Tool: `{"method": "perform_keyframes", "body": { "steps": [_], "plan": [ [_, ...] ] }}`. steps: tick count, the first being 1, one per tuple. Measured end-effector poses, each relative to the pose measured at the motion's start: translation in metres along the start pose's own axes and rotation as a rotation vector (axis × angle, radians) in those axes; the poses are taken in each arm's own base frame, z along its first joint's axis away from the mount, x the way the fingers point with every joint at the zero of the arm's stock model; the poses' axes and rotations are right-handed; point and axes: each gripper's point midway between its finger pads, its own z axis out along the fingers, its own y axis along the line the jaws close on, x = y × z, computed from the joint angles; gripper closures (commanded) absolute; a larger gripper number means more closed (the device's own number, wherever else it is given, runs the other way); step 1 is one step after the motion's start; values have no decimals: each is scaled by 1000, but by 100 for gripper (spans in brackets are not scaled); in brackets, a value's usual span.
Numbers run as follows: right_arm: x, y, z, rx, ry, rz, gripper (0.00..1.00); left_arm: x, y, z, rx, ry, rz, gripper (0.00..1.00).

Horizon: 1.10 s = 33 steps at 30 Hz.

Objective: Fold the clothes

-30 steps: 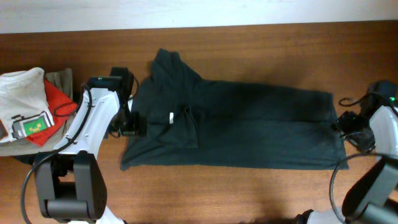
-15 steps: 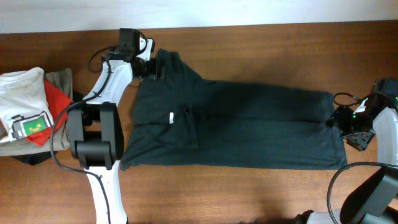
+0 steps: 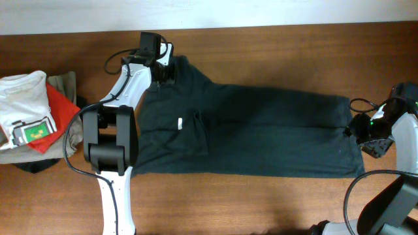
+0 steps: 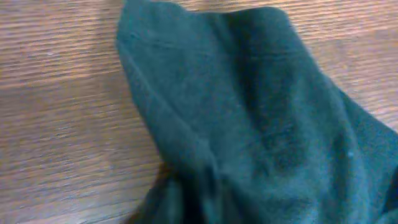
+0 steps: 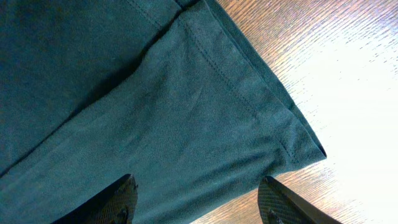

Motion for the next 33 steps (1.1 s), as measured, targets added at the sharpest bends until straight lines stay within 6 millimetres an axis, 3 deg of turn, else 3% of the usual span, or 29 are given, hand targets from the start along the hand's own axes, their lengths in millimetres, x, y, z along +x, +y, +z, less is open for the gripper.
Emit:
{"method": "perform_keyframes", "body": {
  "steps": [3, 5, 8, 10, 14, 16, 19, 23, 24, 25, 26, 27, 33],
  "plan": [
    [0, 0, 0, 0, 0, 0, 34, 0, 5, 0, -30, -2, 2, 77],
    [0, 0, 0, 0, 0, 0, 36, 1, 6, 7, -34, 1, 1, 100],
    [-6, 2, 0, -7, -22, -13, 39, 4, 6, 13, -34, 14, 1, 100],
    [-19, 14, -1, -43, -81, -74, 38, 5, 5, 4, -35, 66, -4, 100],
    [-82, 78, -6, -143, -370, -262, 38, -15, -1, -39, -36, 100, -8, 100],
    [-110, 100, -4, -181, -481, -298, 38, -1, -2, -49, -38, 167, -15, 100],
    [-148, 114, 19, -208, -592, -310, 38, 25, -2, -55, -40, 273, -27, 100],
    [-150, 111, 74, -191, -527, -306, 39, 30, -2, -56, -41, 294, -29, 100],
    [-140, 105, 107, -173, -454, -300, 43, 30, -2, -57, -41, 295, -29, 100],
    [-140, 105, 111, -170, -448, -308, 53, 30, -2, -57, -41, 295, -29, 100],
    [-139, 104, 112, -164, -438, -316, 69, 30, -2, -57, -41, 295, -30, 100],
    [-138, 102, 113, -159, -430, -312, 93, 30, -2, -57, -41, 295, -30, 100],
    [-132, 96, 106, -145, -358, -284, 96, 31, -2, -57, -41, 300, -30, 100]
  ]
}}
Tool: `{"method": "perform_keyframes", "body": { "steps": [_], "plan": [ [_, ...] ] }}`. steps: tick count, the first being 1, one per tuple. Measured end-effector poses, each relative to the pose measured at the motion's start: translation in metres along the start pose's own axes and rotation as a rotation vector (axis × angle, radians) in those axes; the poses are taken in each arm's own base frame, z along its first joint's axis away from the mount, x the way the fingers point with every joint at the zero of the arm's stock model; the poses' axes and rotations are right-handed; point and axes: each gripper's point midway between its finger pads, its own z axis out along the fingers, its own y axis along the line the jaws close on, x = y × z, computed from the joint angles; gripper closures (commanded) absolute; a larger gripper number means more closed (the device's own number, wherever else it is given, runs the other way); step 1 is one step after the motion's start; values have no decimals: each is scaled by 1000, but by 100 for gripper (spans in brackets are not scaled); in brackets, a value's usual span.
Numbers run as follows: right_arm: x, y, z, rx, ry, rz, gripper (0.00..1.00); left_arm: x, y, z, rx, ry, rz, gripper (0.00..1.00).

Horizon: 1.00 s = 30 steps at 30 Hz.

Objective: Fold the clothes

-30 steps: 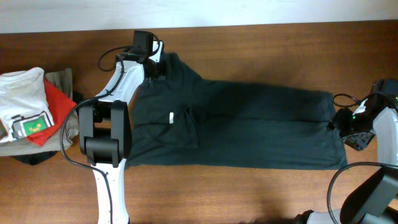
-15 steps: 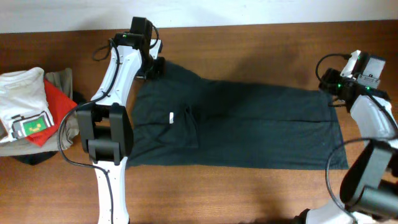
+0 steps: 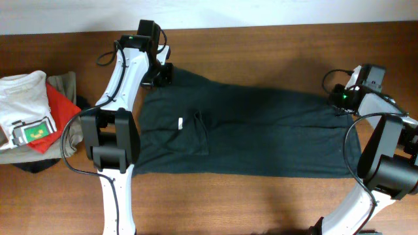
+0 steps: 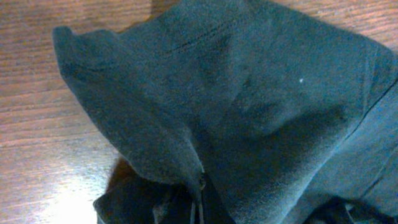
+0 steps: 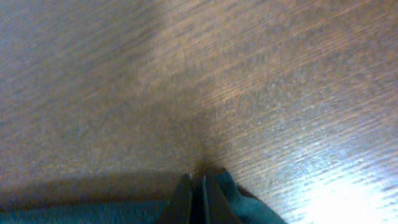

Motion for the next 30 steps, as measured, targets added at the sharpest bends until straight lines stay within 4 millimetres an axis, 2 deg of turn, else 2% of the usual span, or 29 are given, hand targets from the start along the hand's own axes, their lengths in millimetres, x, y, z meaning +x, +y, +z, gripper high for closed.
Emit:
{"method": "perform_keyframes", "body": {
  "steps": [2, 4, 5, 6, 7, 8, 9, 10, 13, 19, 20, 22, 23, 27, 28, 29, 30],
  "plan": [
    [-14, 4, -23, 2, 15, 8, 96, 1, 0, 0, 0, 3, 0, 100],
    [-34, 9, -57, 13, 11, 8, 96, -1, -1, -5, 32, -5, -10, 100],
    [-30, 7, -66, 33, 51, 14, 96, 0, -3, -12, 81, -8, -22, 100],
    [-15, -1, -82, 90, 131, 21, 96, 1, -3, -25, 132, -12, -43, 100],
    [-4, -7, -86, 122, 179, 23, 96, 3, -5, -33, 167, -9, -53, 100],
    [12, -15, -92, 170, 246, 23, 96, 20, -2, -53, 186, 43, -82, 100],
    [20, -20, -95, 202, 280, 21, 95, 33, -3, -61, 195, 87, -95, 100],
    [31, -31, -101, 266, 327, 12, 94, 51, -7, -67, 210, 158, -103, 100],
    [46, -48, -113, 365, 396, -8, 94, 94, -14, -79, 229, 337, -89, 100],
    [67, -57, -127, 426, 495, -26, 93, 115, -15, -81, 234, 410, -92, 100],
    [70, -58, -130, 430, 511, -28, 93, 129, -16, -84, 236, 447, -96, 100],
    [78, -59, -136, 441, 553, -33, 85, 145, -17, -84, 238, 482, -95, 100],
    [83, -60, -139, 446, 576, -37, 84, 160, -20, -84, 240, 527, -96, 100],
    [91, -62, -146, 460, 618, -42, 84, 196, -26, -70, 227, 651, -87, 100],
    [91, -64, -147, 467, 619, -45, 84, 207, -27, -64, 215, 687, -77, 89],
    [90, -64, -147, 472, 618, -45, 83, 217, -29, -57, 205, 711, -66, 63],
    [91, -65, -148, 475, 622, -47, 80, 230, -31, -48, 194, 747, -46, 58]
  ]
}}
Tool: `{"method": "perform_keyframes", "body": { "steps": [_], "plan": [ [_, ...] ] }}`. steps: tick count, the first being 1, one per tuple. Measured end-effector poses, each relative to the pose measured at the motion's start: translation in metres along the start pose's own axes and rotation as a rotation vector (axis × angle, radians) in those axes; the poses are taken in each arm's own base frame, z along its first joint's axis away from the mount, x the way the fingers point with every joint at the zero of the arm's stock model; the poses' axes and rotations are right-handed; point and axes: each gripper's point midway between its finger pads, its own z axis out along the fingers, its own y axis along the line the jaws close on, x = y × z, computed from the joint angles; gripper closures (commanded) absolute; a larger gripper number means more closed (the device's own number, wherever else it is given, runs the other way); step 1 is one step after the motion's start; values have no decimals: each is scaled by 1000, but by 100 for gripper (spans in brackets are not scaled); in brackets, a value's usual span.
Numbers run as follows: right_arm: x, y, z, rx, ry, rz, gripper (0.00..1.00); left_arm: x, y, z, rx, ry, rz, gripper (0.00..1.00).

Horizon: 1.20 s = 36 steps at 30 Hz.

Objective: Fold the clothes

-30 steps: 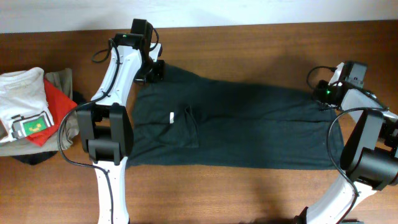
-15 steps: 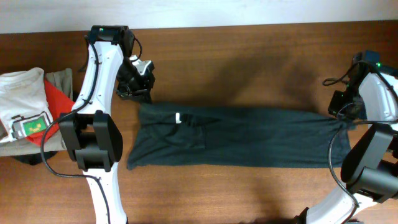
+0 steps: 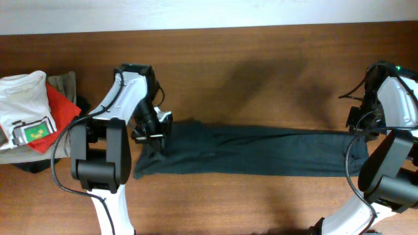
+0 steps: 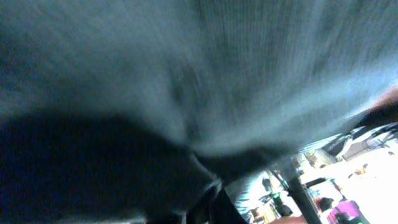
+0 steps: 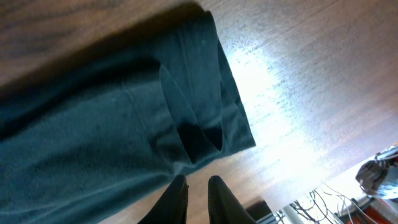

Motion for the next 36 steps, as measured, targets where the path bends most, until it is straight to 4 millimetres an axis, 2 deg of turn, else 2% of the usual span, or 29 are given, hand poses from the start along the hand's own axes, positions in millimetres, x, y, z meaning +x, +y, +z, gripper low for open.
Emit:
{"method": "perform_keyframes", "body": {
  "steps": [2, 4, 5, 6, 8, 9, 10, 11, 13, 14, 17, 20, 21, 22, 25, 26, 27, 30, 31, 32, 33, 34, 35, 36],
  "plan": [
    [3, 0, 0, 1, 11, -2, 77, 5, 5, 12, -29, 32, -1, 57],
    [4, 1, 0, -6, 15, -4, 73, 13, 20, 19, -102, 75, -24, 59],
    [4, 3, 0, -22, 18, -3, 68, 14, 26, 19, -134, 78, -36, 62],
    [4, 6, 0, -35, 19, -3, 67, 13, 29, 18, -157, 75, -43, 63],
    [5, 9, 0, -57, 22, -3, 67, 7, 31, 14, -173, 44, -54, 59],
    [5, 10, 0, -63, 22, -3, 67, -9, 29, 2, -181, -34, -46, 40],
    [5, 11, 0, -68, 23, -3, 67, -24, 27, -12, -185, -117, -34, 35],
    [5, 12, 0, -71, 23, -3, 67, -40, 20, -33, -182, -242, -13, 33],
    [5, 12, 0, -71, 23, -2, 67, -51, 7, -66, -162, -410, 22, 32],
    [5, 12, 0, -71, 23, -2, 67, -52, 5, -72, -157, -436, 29, 32],
    [5, 12, 0, -73, 23, -2, 67, -58, 4, -70, -148, -453, 31, 32],
    [3, 13, 0, -75, 17, -1, 67, -48, 10, -47, -141, -374, -1, 32],
    [3, 13, 0, -75, 15, 0, 67, -48, 10, -45, -141, -372, -2, 32],
    [3, 13, 0, -75, 14, 0, 66, -56, 9, -48, -137, -406, 6, 33],
    [2, 13, 0, -76, 13, 0, 66, -85, -15, -59, -32, -528, 83, 33],
    [2, 13, 0, -76, 13, 1, 66, -90, -23, -60, -15, -552, 110, 30],
    [2, 13, 0, -75, 13, 1, 66, -101, -46, -62, 0, -598, 181, 28],
    [2, 13, 0, -76, 13, 0, 66, -115, -80, -56, -31, -653, 215, 29],
    [3, 13, 0, -76, 14, 0, 66, -117, -87, -51, -37, -649, 217, 30],
    [3, 13, 0, -76, 14, 0, 66, -118, -94, -44, -44, -639, 212, 38],
    [3, 13, 0, -76, 14, 0, 66, -118, -97, -36, -50, -620, 209, 40],
    [3, 13, 0, -76, 14, 0, 66, -118, -97, -28, -56, -595, 199, 51],
    [3, 13, 0, -76, 14, 1, 66, -117, -95, -15, -65, -550, 180, 57],
    [3, 13, 0, -76, 14, 0, 66, -114, -92, -4, -76, -505, 165, 70]
  ]
}}
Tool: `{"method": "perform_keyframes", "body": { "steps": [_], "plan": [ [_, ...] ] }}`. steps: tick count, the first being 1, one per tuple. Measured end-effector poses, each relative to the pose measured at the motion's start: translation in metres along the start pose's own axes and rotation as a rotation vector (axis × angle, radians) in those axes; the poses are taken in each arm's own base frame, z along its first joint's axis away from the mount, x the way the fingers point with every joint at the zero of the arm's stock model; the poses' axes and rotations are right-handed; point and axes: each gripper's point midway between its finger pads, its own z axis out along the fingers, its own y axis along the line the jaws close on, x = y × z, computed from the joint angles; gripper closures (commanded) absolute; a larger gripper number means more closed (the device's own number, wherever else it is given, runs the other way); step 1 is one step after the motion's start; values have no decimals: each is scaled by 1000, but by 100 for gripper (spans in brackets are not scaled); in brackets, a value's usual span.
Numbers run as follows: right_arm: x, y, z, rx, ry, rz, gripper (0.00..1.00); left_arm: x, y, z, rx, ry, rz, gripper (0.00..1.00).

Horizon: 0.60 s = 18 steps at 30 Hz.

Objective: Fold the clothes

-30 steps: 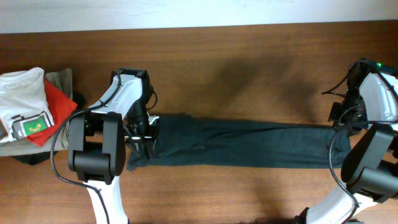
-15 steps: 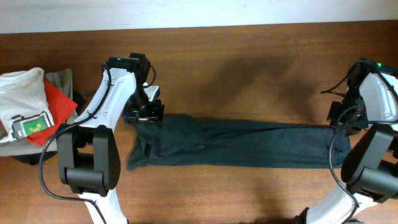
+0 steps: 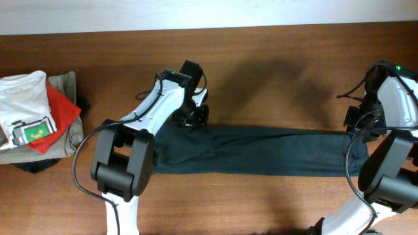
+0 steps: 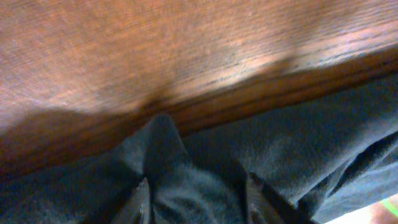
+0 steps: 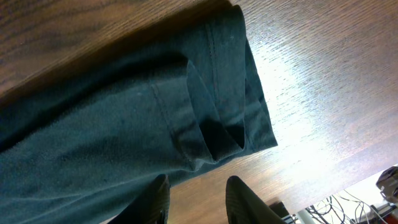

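Observation:
A dark teal garment lies on the wooden table as a long narrow strip, folded lengthwise. My left gripper stands at the strip's far edge near its left end. In the left wrist view the left gripper is open, with a ridge of the cloth between its fingers. My right gripper is at the strip's right end. In the right wrist view the right gripper is open over bare wood, just off the doubled hem.
A pile of other clothes sits at the left edge: a white shirt with a green print, a red cloth and a khaki piece under them. Both arms' cables hang near the garment's ends.
My left gripper was shut on cloth at the strip's left end; it is now open and further right along the far edge. My right gripper has opened at the right hem. The strip lies much the same.
The garment first lay spread flat, left gripper at its far left corner, right gripper open by the right hem. Then both were shut on the far corners. Later the garment lay doubled toward the front as a narrow strip. Now both grippers are open.

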Motion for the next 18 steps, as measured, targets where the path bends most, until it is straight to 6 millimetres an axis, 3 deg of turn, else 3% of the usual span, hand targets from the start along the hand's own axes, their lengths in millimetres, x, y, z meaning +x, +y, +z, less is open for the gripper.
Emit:
{"method": "perform_keyframes", "body": {
  "steps": [2, 8, 12, 18],
  "plan": [
    [0, 0, 0, 0, 0, 0, 66, 5, 0, 3, -5, 25, -11, 84],
    [0, 0, 0, 0, 0, 0, 66, 23, 2, -2, -18, 101, -34, 99],
    [0, 0, 0, 0, -1, 1, 66, 24, -3, -22, -25, 121, -42, 100],
    [0, 0, 0, 0, -1, 0, 66, 51, -6, -27, -45, 228, -49, 100]
  ]
}}
